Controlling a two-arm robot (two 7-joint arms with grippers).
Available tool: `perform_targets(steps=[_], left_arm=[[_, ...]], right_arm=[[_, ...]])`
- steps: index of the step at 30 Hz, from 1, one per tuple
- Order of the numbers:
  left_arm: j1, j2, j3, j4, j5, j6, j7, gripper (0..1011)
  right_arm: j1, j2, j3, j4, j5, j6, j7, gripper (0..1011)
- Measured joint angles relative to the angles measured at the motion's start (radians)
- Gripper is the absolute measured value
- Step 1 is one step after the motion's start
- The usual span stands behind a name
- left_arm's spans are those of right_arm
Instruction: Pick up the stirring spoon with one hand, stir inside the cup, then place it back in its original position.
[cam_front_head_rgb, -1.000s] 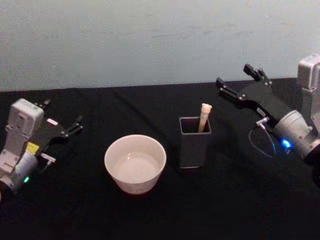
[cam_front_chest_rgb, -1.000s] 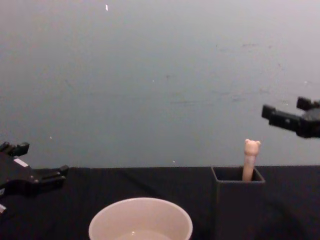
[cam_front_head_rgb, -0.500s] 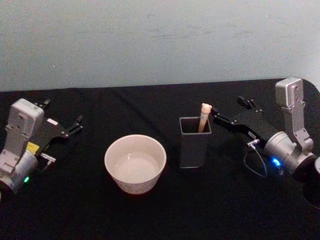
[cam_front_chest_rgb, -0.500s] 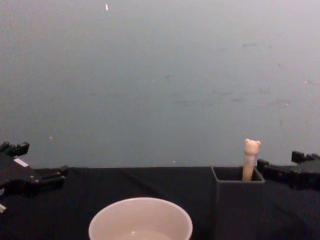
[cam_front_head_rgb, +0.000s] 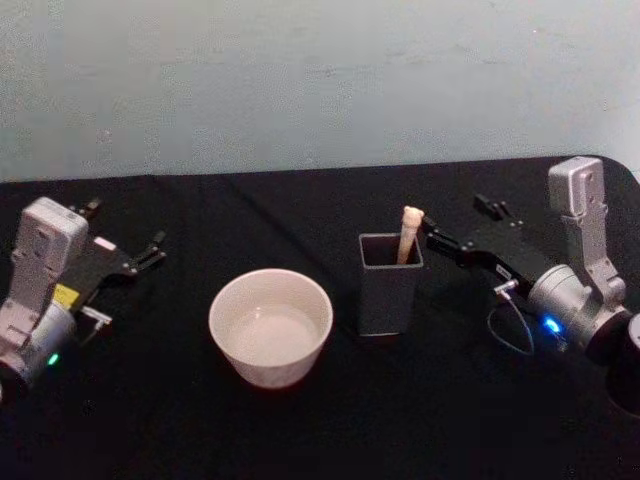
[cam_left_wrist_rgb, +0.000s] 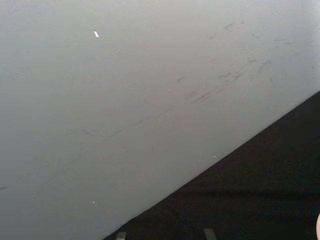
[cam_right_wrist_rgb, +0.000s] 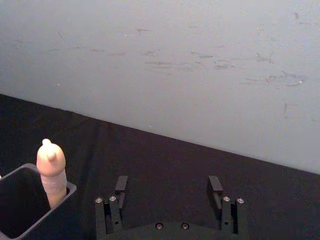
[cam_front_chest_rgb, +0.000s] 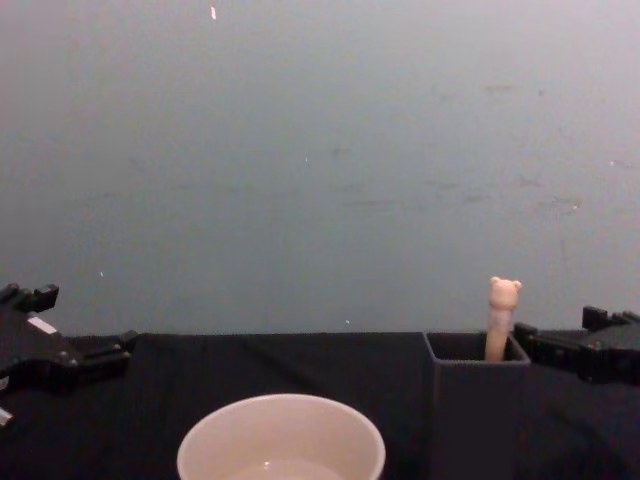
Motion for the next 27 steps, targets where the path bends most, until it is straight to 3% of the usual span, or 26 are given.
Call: perform_targets(steps=[27], left_arm=[[0.000, 0.000, 0.000, 0.000, 0.000, 0.000, 0.000, 1001]], right_arm=[[0.000, 0.001, -0.001, -0.003, 0.003, -0.003, 0.001, 1002]])
